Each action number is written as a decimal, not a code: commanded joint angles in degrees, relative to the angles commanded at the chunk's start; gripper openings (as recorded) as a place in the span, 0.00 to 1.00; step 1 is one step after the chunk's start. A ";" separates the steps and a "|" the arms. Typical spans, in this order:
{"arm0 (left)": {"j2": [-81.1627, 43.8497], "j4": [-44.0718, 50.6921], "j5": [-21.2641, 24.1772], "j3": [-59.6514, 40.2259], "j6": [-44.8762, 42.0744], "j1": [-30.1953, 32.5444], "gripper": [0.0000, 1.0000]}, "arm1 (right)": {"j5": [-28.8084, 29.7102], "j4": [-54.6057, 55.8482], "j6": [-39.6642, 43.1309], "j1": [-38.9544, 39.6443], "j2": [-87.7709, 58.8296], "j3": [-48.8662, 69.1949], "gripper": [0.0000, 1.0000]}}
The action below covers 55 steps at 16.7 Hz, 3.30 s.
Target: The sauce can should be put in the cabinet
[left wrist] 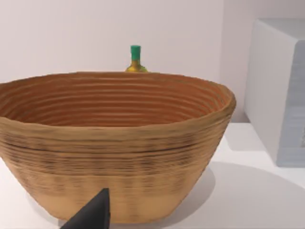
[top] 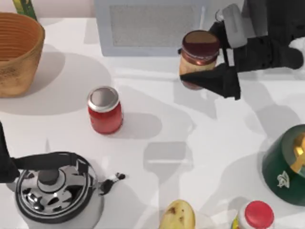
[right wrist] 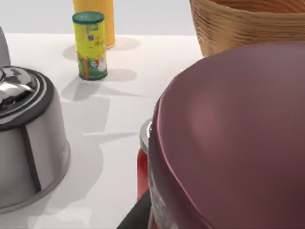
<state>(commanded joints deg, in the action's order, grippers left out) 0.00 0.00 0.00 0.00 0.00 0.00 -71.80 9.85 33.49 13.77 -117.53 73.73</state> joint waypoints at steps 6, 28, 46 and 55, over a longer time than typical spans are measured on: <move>0.00 0.00 0.00 0.00 0.00 0.00 1.00 | 1.16 -5.03 0.55 0.24 3.38 0.09 0.00; 0.00 0.00 0.00 0.00 0.00 0.00 1.00 | 44.08 -9.56 -17.28 -8.07 68.72 -45.18 0.00; 0.00 0.00 0.00 0.00 0.00 0.00 1.00 | 71.67 -9.85 -33.51 -13.64 117.29 -73.64 0.00; 0.00 0.00 0.00 0.00 0.00 0.00 1.00 | 76.17 -17.65 -32.61 -11.94 100.29 -52.08 0.00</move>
<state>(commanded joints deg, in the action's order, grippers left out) 0.00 0.00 0.00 0.00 0.00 0.00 4.37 -7.80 0.88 1.83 -17.24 21.64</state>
